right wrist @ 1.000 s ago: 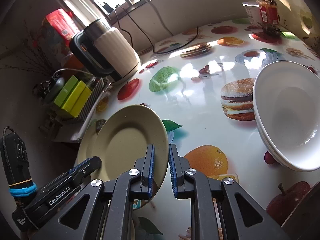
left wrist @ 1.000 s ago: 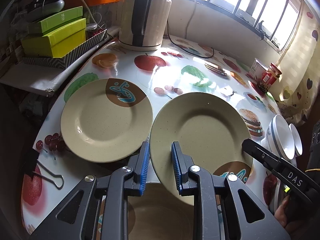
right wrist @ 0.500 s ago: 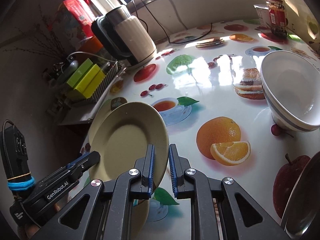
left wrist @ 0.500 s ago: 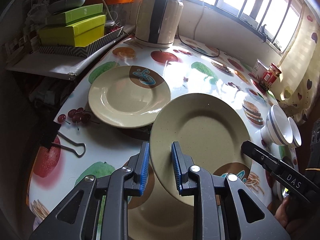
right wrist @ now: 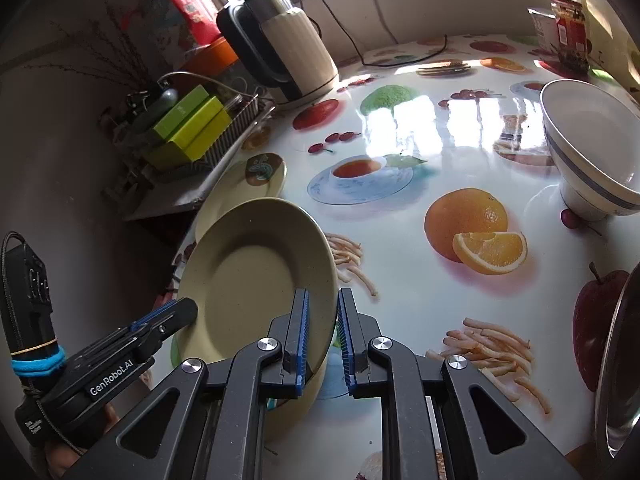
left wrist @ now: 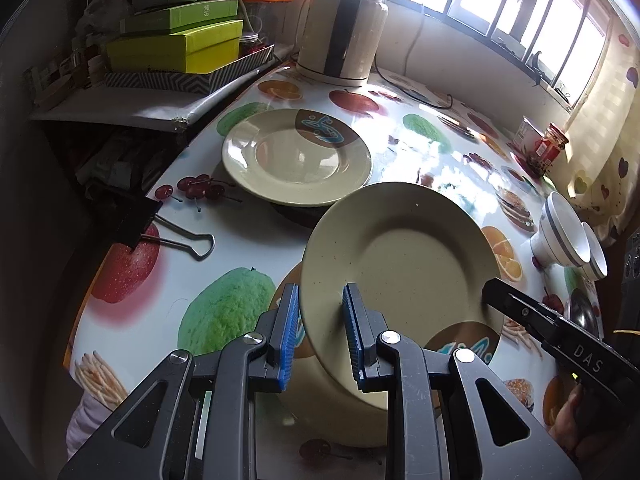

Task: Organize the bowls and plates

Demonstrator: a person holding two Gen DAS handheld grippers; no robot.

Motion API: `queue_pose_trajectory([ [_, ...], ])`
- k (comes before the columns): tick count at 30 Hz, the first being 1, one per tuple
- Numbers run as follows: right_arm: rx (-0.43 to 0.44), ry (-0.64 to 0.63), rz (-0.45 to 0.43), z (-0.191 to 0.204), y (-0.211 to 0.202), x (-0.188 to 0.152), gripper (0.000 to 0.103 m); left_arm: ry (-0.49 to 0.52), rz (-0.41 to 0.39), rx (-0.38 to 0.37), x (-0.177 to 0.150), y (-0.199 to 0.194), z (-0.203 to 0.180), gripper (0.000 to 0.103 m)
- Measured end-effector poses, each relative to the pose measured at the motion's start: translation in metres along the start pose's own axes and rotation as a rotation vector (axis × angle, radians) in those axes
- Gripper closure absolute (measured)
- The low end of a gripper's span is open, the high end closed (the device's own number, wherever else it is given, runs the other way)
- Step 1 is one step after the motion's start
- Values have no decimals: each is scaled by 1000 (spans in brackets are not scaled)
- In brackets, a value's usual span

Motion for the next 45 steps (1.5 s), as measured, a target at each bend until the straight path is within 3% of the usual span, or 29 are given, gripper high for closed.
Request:
queue_pose_trajectory([
  [20,-2,-55,67,16,13,-29,88,-40,24,29,-26,-2,24,80],
  [45,-45,-116,46,21,12,-31,84,-57,26,22,-29,0,25,80],
])
Point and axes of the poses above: each gripper's, at about its wrist camera, not at the fingertips, and y roughly the way its jaws point, z to its left, x to its top, the point moved 9 cm from there along y, roughly the way its jaws point, and after that the axes turned 6 degrees about -x, right-handed, at the moved point
